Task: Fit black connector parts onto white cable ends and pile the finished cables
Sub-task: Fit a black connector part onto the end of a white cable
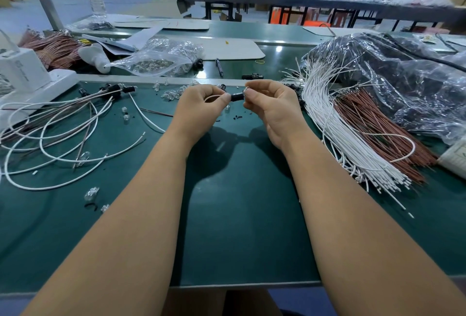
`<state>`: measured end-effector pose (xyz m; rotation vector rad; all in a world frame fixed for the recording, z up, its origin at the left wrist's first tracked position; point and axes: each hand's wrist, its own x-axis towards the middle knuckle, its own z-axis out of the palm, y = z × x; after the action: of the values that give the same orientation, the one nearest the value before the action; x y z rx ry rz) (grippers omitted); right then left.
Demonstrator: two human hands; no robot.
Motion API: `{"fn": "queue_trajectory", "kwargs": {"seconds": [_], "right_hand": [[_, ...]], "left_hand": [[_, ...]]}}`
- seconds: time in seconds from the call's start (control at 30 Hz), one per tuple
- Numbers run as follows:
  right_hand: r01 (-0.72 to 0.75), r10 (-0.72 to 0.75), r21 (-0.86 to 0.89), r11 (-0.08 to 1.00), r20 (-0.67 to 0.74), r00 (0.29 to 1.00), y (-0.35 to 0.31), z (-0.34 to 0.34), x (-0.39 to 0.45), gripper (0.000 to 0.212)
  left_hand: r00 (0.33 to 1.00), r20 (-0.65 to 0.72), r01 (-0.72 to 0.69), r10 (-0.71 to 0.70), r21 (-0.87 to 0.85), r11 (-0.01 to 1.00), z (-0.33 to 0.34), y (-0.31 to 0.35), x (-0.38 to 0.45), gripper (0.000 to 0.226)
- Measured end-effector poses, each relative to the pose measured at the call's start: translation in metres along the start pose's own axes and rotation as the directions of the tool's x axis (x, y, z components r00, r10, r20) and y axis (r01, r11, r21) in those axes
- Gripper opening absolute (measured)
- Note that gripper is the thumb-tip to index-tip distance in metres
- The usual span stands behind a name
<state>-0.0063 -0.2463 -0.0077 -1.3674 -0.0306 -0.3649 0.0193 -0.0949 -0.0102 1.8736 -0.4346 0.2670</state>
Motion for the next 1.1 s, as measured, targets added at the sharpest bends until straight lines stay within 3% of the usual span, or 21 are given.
{"fn": "queue_trajectory", "kwargs": {"seconds": [0.17, 0.3, 0.67, 1.1], "right_hand": [[-0.004, 0.004, 0.051, 0.999, -0.002, 1.000, -0.0037, 0.0005, -0.0023, 0.014], [-0.090, 0.090, 0.111, 0.990, 0.006, 0.996, -0.0072, -0.0004, -0.0033, 0.012], [-0.140, 0.141, 0.055, 0.989, -0.016, 0.990, -0.0053, -0.0012, -0.0014, 0.016], [-0.099, 0.107, -0.198, 0.975, 0.032, 0.994, -0.0009, -0.0042, 0.0000, 0.016]], "left_hand": [[0.998, 0.058, 0.020, -0.018, -0.042, 0.999, 0.0005, -0.0012, 0.0003, 0.015], [0.995, 0.100, 0.012, -0.009, -0.031, 0.999, 0.0012, -0.0010, 0.0004, 0.015], [0.993, 0.120, 0.023, -0.014, -0.073, 0.997, 0.0009, -0.0032, 0.0010, 0.020], [0.978, 0.207, 0.013, -0.017, 0.022, 1.000, -0.0002, -0.0064, 0.0003, 0.021]]}}
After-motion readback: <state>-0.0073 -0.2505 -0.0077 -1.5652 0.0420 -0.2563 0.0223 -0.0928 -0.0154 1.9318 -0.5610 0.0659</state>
